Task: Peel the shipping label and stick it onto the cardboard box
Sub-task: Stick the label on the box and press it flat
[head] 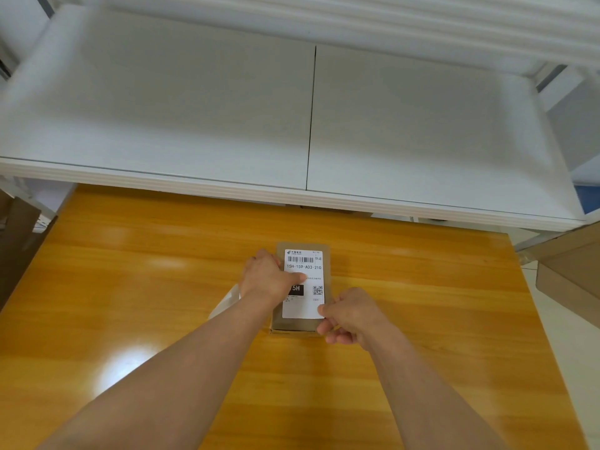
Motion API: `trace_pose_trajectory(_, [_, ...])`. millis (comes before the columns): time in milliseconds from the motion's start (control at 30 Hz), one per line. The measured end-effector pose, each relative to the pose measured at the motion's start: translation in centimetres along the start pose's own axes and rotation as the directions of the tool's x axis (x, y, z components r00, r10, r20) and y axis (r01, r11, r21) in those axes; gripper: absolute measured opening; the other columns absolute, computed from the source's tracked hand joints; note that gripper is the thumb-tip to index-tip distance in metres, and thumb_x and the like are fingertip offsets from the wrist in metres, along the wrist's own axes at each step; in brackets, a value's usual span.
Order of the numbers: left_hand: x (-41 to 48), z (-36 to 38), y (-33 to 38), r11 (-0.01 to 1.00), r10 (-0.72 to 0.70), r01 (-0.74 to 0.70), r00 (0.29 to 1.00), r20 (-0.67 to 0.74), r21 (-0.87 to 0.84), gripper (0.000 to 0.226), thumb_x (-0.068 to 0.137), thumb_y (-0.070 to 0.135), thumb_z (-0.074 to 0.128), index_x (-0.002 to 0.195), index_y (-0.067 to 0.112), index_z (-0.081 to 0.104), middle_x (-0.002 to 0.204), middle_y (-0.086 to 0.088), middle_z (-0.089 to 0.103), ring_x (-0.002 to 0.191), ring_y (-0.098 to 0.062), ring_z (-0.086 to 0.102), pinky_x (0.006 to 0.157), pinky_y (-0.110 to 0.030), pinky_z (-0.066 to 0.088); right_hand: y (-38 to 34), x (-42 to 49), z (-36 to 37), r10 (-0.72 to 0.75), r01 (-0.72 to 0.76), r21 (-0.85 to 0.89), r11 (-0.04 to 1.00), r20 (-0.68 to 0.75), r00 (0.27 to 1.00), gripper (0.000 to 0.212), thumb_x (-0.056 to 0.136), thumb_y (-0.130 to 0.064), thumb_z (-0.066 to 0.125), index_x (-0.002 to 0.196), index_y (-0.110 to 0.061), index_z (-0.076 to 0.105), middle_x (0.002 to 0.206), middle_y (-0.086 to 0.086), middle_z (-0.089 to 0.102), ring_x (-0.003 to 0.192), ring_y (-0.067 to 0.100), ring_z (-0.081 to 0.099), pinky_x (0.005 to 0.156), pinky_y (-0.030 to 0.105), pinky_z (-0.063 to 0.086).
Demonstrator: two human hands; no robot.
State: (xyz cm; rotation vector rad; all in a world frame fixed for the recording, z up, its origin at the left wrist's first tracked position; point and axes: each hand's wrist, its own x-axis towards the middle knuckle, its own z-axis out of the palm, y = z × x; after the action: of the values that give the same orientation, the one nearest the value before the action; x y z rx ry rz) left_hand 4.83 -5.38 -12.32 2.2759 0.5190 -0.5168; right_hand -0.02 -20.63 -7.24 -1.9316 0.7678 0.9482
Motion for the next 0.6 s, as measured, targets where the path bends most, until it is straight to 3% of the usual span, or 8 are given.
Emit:
trace_pose_trajectory(200, [0.1,-0.1,0.0,1.000,-0.015,0.015,1.000,0.026,-0.002,0.069,0.053,0.056,0.087,0.097,0.021,0.047,0.105,-0.004,0.063,0.099,-0.027,0.063,0.082,-0.047,0.057,-0.7,0.7,-0.6,-0.133,0.129,-0.042,0.991,-0.107,0.985,0.017,0.089,-0.021,0.065,0.074,-0.014,0.060,0.054,0.003,0.069,0.043,0.018,0.056,0.045,0.026,0.043])
trace_pose_trajectory(333, [-0.1,-0.4,0.2,1.000,-0.013,0.013,0.999,0.037,-0.008,0.068,0.054,0.053,0.087,0.097,0.019,0.047,0.107,-0.006,0.062,0.102,-0.028,0.063,0.084,-0.047,0.056,-1.2,1.3,0.1,-0.280,0.269,-0.090,0.959,-0.144,0.949,0.006,0.085,-0.022,0.063,0.080,-0.020,0.062,0.054,0.000,0.070,0.041,0.015,0.058,0.057,0.031,0.050])
trace_pose_trajectory(433, [-0.3,-0.4,0.1,0.999,-0.024,0.026,0.998,0.057,-0.024,0.070,0.055,0.052,0.088,0.098,0.020,0.043,0.110,-0.006,0.061,0.104,-0.029,0.062,0.085,-0.047,0.055,-1.1,1.7,0.7,-0.361,0.335,-0.161,0.928,-0.172,0.917,0.007,0.082,-0.026,0.063,0.075,-0.026,0.062,0.062,-0.005,0.071,0.061,0.017,0.070,0.067,0.038,0.058])
trace_pose_trajectory(533, [-0.4,-0.3,-0.1,0.999,-0.023,0.026,0.997,0.078,-0.039,0.073,0.056,0.048,0.090,0.103,0.019,0.041,0.113,-0.006,0.060,0.106,-0.029,0.062,0.086,-0.048,0.055,-1.2,1.7,0.7,-0.422,0.361,-0.273,0.891,-0.208,0.883,0.009,0.087,-0.027,0.065,0.078,-0.025,0.063,0.073,-0.006,0.069,0.064,0.013,0.062,0.061,0.031,0.050])
trace_pose_trajectory(600, [-0.4,-0.4,-0.2,0.998,-0.018,0.023,0.996,0.090,-0.058,0.072,0.058,0.045,0.090,0.103,0.019,0.041,0.111,-0.005,0.060,0.104,-0.028,0.061,0.086,-0.048,0.054,-1.4,1.9,0.7,-0.449,0.386,-0.283,0.878,-0.210,0.868,0.005,0.088,-0.025,0.067,0.083,-0.023,0.065,0.071,-0.008,0.064,0.061,0.010,0.056,0.057,0.029,0.045])
